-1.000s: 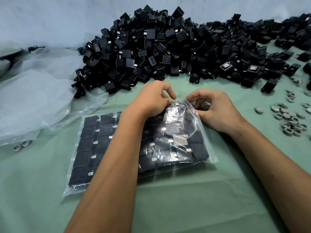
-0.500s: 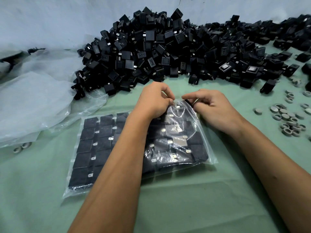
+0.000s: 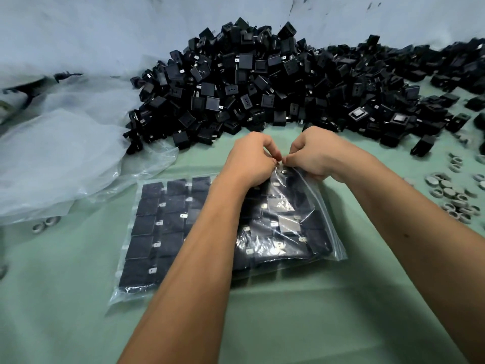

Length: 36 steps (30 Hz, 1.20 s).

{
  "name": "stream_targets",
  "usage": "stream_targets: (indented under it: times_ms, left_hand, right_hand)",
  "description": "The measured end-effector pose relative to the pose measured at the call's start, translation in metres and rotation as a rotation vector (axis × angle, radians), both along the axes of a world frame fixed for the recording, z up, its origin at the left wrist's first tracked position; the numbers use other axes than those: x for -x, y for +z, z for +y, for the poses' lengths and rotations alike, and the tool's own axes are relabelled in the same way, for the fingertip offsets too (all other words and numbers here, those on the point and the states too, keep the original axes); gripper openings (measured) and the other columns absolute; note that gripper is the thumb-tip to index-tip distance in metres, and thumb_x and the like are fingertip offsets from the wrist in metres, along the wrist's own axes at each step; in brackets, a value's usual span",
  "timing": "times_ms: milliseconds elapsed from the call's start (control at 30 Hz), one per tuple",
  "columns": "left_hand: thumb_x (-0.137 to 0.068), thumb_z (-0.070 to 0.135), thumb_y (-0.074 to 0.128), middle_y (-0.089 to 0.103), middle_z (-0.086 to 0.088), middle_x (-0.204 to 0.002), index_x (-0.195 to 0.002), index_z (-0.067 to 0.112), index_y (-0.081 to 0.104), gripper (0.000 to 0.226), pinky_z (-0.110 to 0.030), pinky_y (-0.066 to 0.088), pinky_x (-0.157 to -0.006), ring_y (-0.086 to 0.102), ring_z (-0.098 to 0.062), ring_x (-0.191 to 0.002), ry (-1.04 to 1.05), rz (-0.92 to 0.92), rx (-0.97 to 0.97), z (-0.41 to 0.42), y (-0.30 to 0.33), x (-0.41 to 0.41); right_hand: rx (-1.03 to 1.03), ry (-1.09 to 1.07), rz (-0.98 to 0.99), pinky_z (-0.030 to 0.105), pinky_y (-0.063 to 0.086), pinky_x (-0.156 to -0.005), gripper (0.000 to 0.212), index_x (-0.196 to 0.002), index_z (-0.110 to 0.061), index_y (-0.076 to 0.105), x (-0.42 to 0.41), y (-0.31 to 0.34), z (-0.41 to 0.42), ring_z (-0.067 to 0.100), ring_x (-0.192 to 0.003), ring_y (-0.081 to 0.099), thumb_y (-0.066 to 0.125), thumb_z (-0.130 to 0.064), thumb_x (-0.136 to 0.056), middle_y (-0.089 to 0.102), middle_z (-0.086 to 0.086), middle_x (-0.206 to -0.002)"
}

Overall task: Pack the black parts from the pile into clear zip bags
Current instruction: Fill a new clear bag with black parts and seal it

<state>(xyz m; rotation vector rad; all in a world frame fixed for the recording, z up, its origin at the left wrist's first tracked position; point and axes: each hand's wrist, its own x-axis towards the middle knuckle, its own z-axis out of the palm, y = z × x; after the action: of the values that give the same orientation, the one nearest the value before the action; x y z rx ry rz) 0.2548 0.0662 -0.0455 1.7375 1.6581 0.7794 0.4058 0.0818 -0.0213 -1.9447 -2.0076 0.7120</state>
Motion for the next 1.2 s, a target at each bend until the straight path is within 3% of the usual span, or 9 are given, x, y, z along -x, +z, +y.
stream_targets:
  times_ms: [300, 433, 533, 700, 800, 867, 933, 1000, 1200]
  left_hand:
    - [-0.092, 0.011, 0.069, 0.073, -0.002, -0.088, -0.086, 0.025, 0.072, 0.015, -0.025, 0.047, -0.057, 0.068, -0.020, -0.073, -0.015, 0.013, 0.014, 0.000, 0.001, 0.001]
    - [-0.095, 0.014, 0.068, 0.073, -0.005, -0.089, -0.087, 0.024, 0.072, 0.013, -0.026, 0.047, -0.057, 0.067, -0.020, -0.071, -0.032, 0.010, 0.029, 0.000, 0.002, 0.002]
    - [-0.094, 0.015, 0.070, 0.074, -0.005, -0.090, -0.087, 0.023, 0.073, 0.012, -0.027, 0.051, -0.065, 0.068, -0.019, -0.078, -0.048, 0.000, 0.038, 0.000, 0.003, 0.004]
    - [-0.089, 0.019, 0.078, 0.077, -0.003, -0.085, -0.091, 0.021, 0.073, 0.006, -0.030, 0.056, -0.066, 0.071, -0.018, -0.070, -0.143, -0.078, 0.114, -0.003, 0.007, 0.011]
    - [-0.088, 0.015, 0.079, 0.078, 0.001, -0.089, -0.093, 0.023, 0.072, 0.012, -0.028, 0.054, -0.066, 0.075, -0.018, -0.079, -0.146, -0.098, 0.142, -0.001, 0.005, 0.015]
    - [-0.089, 0.013, 0.078, 0.078, 0.002, -0.088, -0.093, 0.023, 0.072, 0.013, -0.026, 0.051, -0.064, 0.074, -0.015, -0.077, -0.135, -0.089, 0.131, 0.001, 0.003, 0.014]
    - [-0.090, 0.013, 0.077, 0.078, 0.003, -0.086, -0.093, 0.024, 0.072, 0.012, -0.026, 0.051, -0.063, 0.073, -0.013, -0.074, -0.130, -0.083, 0.126, 0.001, 0.002, 0.013]
    - [-0.091, 0.013, 0.076, 0.078, 0.003, -0.086, -0.093, 0.025, 0.072, 0.013, -0.027, 0.051, -0.065, 0.073, -0.013, -0.076, -0.126, -0.083, 0.121, 0.002, 0.001, 0.012]
    - [-0.093, 0.010, 0.071, 0.076, 0.000, -0.089, -0.091, 0.025, 0.072, 0.015, -0.024, 0.047, -0.058, 0.070, -0.014, -0.073, -0.098, -0.055, 0.081, 0.003, 0.000, 0.007]
  right_hand:
    - [-0.107, -0.045, -0.034, 0.027, 0.040, -0.056, 0.022, -0.068, -0.016, 0.070, -0.010, -0.006, -0.004, 0.025, -0.075, 0.064, 0.073, -0.025, -0.088, 0.067, 0.004, -0.071]
    - [-0.202, -0.039, 0.055, 0.026, 0.035, -0.054, 0.025, -0.066, -0.017, 0.068, -0.016, -0.016, -0.010, 0.015, -0.069, 0.059, 0.073, -0.026, -0.089, 0.066, -0.001, -0.067]
    - [-0.253, -0.009, 0.171, 0.027, 0.038, -0.058, 0.025, -0.069, -0.017, 0.068, -0.023, -0.025, -0.015, 0.013, -0.069, 0.058, 0.073, -0.027, -0.090, 0.067, -0.002, -0.070]
    - [-0.252, 0.071, 0.413, 0.032, 0.047, -0.069, 0.025, -0.075, -0.012, 0.067, -0.031, -0.039, -0.023, 0.014, -0.067, 0.059, 0.072, -0.025, -0.095, 0.072, 0.006, -0.074]
    - [-0.151, 0.116, 0.641, 0.038, 0.046, -0.069, 0.012, -0.091, -0.005, 0.068, -0.044, -0.042, -0.030, 0.023, -0.071, 0.058, 0.063, -0.009, -0.101, 0.072, 0.023, -0.089]
    - [-0.048, 0.171, 0.749, 0.047, 0.050, -0.073, 0.014, -0.102, -0.006, 0.068, -0.055, -0.042, -0.034, 0.033, -0.079, 0.062, 0.061, 0.005, -0.097, 0.072, 0.022, -0.104]
    - [-0.040, 0.256, 0.719, 0.056, 0.055, -0.081, 0.023, -0.109, -0.008, 0.066, -0.060, -0.042, -0.037, 0.042, -0.090, 0.067, 0.073, 0.003, -0.091, 0.074, 0.012, -0.111]
    - [-0.116, 0.253, 0.699, 0.061, 0.055, -0.084, 0.027, -0.108, -0.007, 0.065, -0.057, -0.043, -0.040, 0.042, -0.087, 0.067, 0.080, -0.003, -0.086, 0.074, 0.009, -0.110]
    - [-0.215, 0.161, 0.747, 0.058, 0.058, -0.077, 0.026, -0.102, -0.007, 0.064, -0.049, -0.048, -0.042, 0.029, -0.076, 0.068, 0.082, -0.006, -0.085, 0.075, 0.003, -0.113]
